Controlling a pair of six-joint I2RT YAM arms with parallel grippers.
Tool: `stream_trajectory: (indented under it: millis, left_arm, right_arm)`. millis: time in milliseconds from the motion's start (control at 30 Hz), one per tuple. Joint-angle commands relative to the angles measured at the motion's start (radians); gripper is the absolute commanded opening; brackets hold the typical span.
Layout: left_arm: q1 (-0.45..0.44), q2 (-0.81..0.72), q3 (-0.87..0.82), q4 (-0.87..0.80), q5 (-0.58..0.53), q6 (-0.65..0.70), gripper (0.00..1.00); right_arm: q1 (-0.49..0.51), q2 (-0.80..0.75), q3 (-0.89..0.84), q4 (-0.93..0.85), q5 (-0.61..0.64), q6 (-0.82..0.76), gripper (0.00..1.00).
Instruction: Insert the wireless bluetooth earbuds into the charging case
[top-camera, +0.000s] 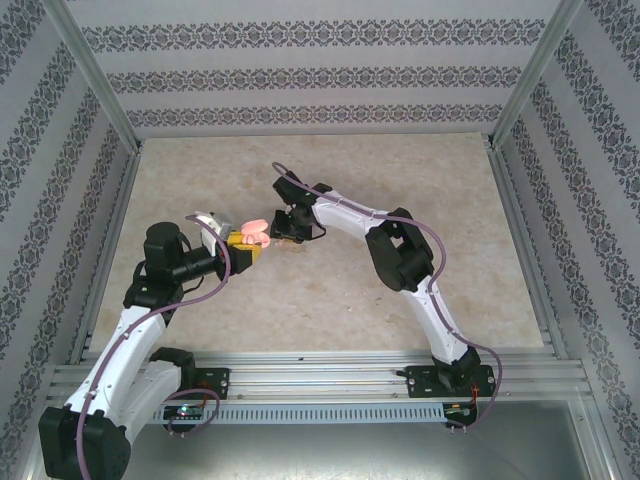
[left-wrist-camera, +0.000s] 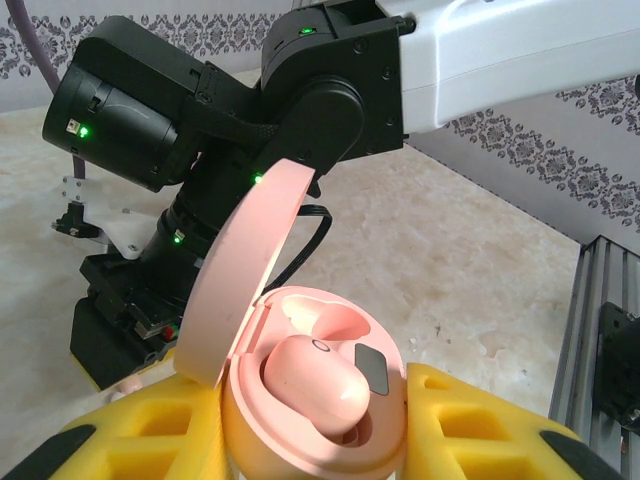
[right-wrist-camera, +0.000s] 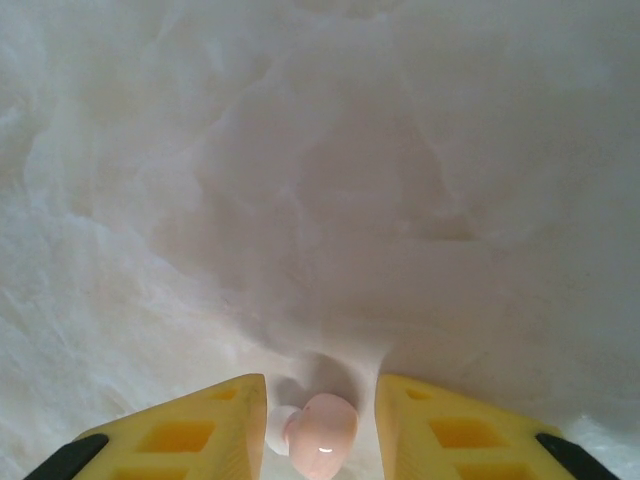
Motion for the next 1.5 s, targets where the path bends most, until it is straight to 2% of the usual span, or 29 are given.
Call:
stream_trajectory:
  millis: [0,300,533,900,1100,1300,1467]
  left_arm:
    - [0.015,-0.013,-0.008,-0.011,0.007,0.023,0.30]
    - [0.013,-0.013,-0.008,-0.010,0.010,0.023,0.30]
    - [0.012,-0.019,-0.007,-0.021,0.009,0.030,0.30]
    - [0.012,-0.013,0.006,-0.017,0.029,0.023,0.30]
    - [0.012,-0.007,0.003,0.022,0.085,0.022,0.30]
    - [0.005,0.023,-0.016,0.162,0.145,-0.034,0.30]
    - [-0.039,0.081,0.002,0.205,0.132,-0.033,0.29]
  right_arm:
    - [0.013,0.030,0.026,-0.060,0.036,-0.020,0.35]
    - [0.040,0.054,0.068,-0.124,0.065,-0.041,0.34]
    - [0.046,0.072,0.110,-0.149,0.063,-0.056,0.24]
    - [0.035,0.001,0.122,-0.233,0.098,-0.171,0.17]
    - [-0.001,-0.172,0.012,-0.292,0.137,-0.261,0.17]
    - [-0.017,-0.427,-0.166,-0.329,0.230,-0.331,0.17]
    - [0.013,-0.627,-0.288,-0.342,0.289,-0.344,0.15]
